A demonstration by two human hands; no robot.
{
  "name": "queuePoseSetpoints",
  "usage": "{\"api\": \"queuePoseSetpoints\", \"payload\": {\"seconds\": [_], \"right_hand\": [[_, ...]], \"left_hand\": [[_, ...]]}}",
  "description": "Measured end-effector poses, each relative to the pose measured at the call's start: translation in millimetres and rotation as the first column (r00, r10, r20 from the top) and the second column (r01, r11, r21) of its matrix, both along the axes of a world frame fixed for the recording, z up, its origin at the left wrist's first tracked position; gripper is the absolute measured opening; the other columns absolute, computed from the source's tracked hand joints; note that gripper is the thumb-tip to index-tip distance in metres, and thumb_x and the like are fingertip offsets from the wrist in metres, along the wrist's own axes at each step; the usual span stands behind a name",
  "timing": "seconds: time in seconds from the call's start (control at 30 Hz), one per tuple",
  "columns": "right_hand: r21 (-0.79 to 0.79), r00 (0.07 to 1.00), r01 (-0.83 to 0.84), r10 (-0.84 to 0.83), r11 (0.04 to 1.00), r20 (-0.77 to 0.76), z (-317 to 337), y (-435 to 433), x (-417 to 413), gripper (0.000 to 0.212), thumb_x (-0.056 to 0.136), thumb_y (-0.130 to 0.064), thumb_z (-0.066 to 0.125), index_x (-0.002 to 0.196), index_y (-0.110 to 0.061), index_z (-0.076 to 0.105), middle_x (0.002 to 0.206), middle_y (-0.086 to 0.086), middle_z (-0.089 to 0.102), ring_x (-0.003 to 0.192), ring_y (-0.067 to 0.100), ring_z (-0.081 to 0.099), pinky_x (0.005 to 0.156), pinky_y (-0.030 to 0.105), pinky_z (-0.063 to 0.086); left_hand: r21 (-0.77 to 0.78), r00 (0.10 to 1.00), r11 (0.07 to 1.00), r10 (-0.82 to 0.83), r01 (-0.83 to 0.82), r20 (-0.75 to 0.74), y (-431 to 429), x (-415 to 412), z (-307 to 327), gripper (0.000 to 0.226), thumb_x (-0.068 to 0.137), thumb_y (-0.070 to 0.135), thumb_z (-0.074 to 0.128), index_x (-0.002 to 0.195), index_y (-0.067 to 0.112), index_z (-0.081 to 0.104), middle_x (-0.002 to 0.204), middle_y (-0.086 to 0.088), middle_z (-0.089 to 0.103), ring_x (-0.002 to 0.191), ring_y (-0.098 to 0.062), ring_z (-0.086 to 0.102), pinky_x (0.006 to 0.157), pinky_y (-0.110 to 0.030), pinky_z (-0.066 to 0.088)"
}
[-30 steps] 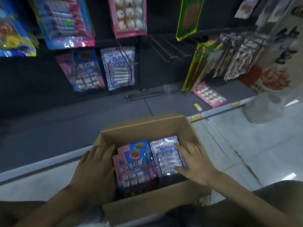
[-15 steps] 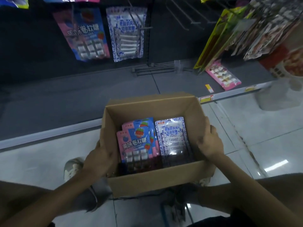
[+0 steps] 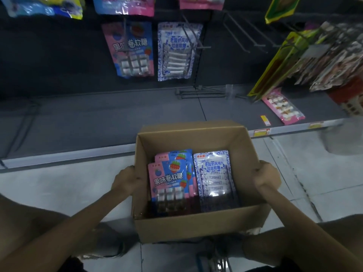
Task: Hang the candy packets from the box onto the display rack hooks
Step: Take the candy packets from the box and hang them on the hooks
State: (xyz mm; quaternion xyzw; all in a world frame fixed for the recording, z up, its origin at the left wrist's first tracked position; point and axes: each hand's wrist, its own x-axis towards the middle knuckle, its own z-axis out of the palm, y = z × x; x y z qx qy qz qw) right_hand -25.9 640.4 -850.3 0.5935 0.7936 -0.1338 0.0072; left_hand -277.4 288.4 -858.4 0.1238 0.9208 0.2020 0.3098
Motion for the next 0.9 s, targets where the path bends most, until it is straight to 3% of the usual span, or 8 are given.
{"api": "queuePoseSetpoints", "payload": {"seconds": [0.13,0.33,0.47,0.67,0.83,0.9], "right_hand": [[-0.023,0.998,-0.068,0.068,0.997,0.0,1,-24,-14,0.024,0.1,-0.013,0.06,0.118,-0.007,0.075,0.108,0.021,0.075,0.1,0.043,0.072,0.082,0.044,0.057],[-0.09,0.987,-0.157,0.153,0.984,-0.046,-4,-63,-34,0.023,0.097,-0.019,0.062,0.112,-0.014,0.078,0.1,0.016,0.077,0.092,0.041,0.073,0.077,0.043,0.06],[-0.097,0.966,-0.257,0.253,0.962,-0.048,-2,-80,-51,0.021,0.088,-0.017,0.065,0.105,-0.019,0.077,0.091,0.011,0.077,0.085,0.039,0.073,0.074,0.043,0.062],[-0.074,0.918,-0.394,0.396,0.916,0.015,-12,-85,-61,0.033,0.093,-0.018,0.063,0.126,-0.014,0.067,0.103,0.016,0.076,0.094,0.042,0.072,0.082,0.049,0.061],[-0.059,0.915,-0.394,0.397,0.917,0.074,-12,-89,-71,0.031,0.098,-0.015,0.058,0.128,-0.009,0.053,0.103,0.016,0.072,0.093,0.04,0.07,0.077,0.047,0.059],[-0.065,0.92,-0.385,0.388,0.921,0.053,-10,-97,-76,0.045,0.098,-0.014,0.059,0.14,-0.01,0.043,0.113,0.017,0.07,0.099,0.041,0.069,0.078,0.046,0.056]], "left_hand": [[-0.011,0.986,0.987,0.161,-0.161,0.043,-38,-7,-2,0.036,0.102,0.022,0.066,0.131,0.001,0.062,0.112,-0.018,0.068,0.095,-0.038,0.068,0.075,-0.045,0.061],[-0.009,0.979,0.98,0.201,-0.201,0.032,-101,-13,1,0.029,0.098,0.018,0.068,0.121,0.0,0.068,0.097,-0.016,0.07,0.083,-0.034,0.069,0.062,-0.038,0.056],[0.022,0.978,0.978,0.209,-0.209,-0.025,-134,-16,2,0.028,0.09,0.021,0.063,0.11,0.004,0.071,0.095,-0.016,0.074,0.084,-0.035,0.073,0.072,-0.043,0.061],[-0.072,0.981,0.986,0.141,-0.152,-0.134,-139,-22,-8,0.009,0.098,0.011,0.057,0.106,0.008,0.059,0.1,-0.013,0.069,0.083,-0.028,0.062,0.07,-0.038,0.048],[-0.137,0.968,0.978,0.124,-0.156,-0.219,-135,-21,-16,0.023,0.103,0.022,0.054,0.122,0.009,0.055,0.103,-0.012,0.068,0.085,-0.031,0.064,0.071,-0.038,0.048],[-0.122,0.962,0.977,0.142,-0.175,-0.235,-132,-16,-19,0.029,0.104,0.026,0.053,0.127,0.009,0.051,0.108,-0.015,0.07,0.084,-0.032,0.063,0.075,-0.041,0.05]]}}
